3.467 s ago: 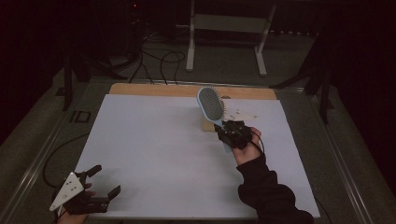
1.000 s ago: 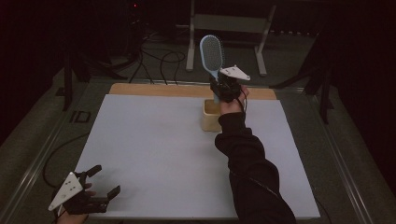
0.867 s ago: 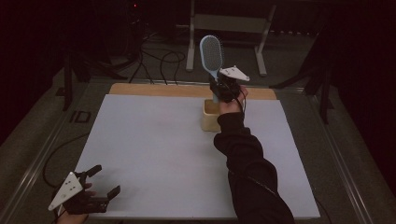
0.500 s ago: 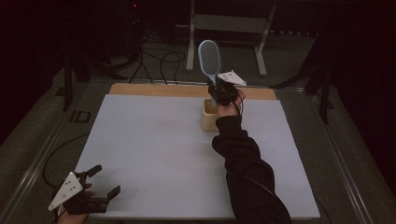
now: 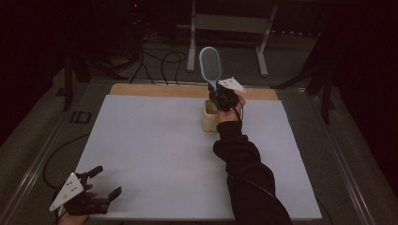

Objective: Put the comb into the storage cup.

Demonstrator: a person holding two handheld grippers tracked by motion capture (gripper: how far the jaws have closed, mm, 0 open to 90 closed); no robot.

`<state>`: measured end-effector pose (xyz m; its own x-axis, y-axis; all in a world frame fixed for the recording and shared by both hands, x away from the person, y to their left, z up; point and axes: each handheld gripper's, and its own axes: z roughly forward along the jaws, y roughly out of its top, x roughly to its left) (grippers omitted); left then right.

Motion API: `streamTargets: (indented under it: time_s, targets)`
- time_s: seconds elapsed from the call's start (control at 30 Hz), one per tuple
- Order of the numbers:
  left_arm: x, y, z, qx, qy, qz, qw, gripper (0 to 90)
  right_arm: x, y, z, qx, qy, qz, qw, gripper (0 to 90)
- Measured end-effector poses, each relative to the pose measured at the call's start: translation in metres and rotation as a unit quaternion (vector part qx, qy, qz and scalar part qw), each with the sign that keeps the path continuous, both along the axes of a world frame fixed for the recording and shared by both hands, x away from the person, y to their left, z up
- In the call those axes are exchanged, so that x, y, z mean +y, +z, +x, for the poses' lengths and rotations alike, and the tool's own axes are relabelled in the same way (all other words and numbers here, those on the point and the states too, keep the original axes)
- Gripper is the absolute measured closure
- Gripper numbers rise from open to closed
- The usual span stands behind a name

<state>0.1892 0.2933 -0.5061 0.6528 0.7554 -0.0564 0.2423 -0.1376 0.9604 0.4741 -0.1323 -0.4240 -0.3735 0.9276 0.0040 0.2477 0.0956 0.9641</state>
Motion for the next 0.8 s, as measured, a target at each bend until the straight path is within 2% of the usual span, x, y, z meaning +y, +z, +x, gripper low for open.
streamTargets:
  time_s: [0.27, 0.57, 0.8]
  targets:
    - [0.0, 0.0, 0.0, 0.001, 0.0, 0.001, 1.0, 0.0, 0.0, -0.011, -0.006, -0.001, 0.008, -0.007, 0.9999, 70.0]
    - [0.0, -0.001, 0.001, 0.003, -0.001, 0.002, 1.0, 0.0, -0.008, -0.023, -0.011, -0.002, 0.014, -0.001, 0.9999, 69.9]
    - [-0.001, -0.001, 0.001, 0.003, -0.001, 0.003, 1.0, 0.0, -0.012, -0.031, -0.018, -0.015, 0.025, -0.007, 0.9995, 69.8]
